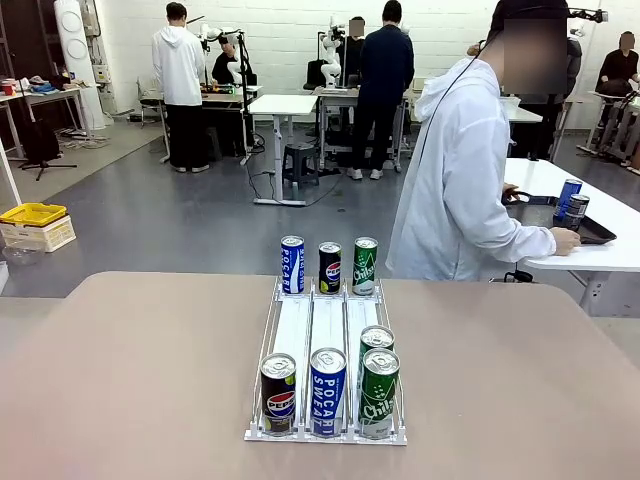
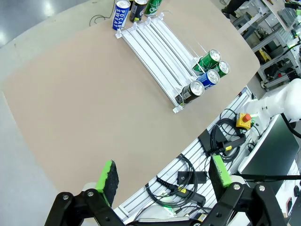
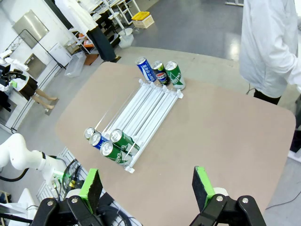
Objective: Retrieve and hand over the desired beverage to the person.
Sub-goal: Place the picked can on the Handle tray extended by the person.
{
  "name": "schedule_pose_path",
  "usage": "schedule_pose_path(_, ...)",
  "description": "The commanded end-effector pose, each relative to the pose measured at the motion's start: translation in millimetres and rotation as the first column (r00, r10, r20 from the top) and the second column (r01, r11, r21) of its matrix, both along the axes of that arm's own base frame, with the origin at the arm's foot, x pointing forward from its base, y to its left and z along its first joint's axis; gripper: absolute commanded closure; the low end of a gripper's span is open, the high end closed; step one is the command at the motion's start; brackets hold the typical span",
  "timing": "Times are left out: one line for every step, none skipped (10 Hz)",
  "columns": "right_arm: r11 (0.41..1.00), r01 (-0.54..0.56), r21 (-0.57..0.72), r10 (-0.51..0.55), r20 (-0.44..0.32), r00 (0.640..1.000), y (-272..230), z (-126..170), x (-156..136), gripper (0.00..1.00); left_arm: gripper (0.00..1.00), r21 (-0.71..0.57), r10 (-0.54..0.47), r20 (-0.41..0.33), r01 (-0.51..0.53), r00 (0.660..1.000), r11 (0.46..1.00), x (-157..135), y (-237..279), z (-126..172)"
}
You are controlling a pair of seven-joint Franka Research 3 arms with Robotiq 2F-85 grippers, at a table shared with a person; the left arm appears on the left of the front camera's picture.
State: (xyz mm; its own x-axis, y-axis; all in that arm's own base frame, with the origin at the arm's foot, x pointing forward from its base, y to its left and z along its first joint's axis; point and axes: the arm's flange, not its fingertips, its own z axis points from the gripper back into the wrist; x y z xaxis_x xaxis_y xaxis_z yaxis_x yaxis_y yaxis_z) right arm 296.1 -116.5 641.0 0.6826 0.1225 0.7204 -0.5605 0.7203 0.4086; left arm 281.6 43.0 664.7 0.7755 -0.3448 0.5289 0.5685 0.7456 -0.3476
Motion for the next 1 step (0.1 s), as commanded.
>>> schedule_pose_path(0.999, -0.023, 0.035, 0.022, 0.023, 0.999, 1.6, 0.3, 2.5, 0.00, 0.00, -0.007, 0.000, 0.010, 0.000, 1.000, 1.000, 1.4, -0.1, 0.6)
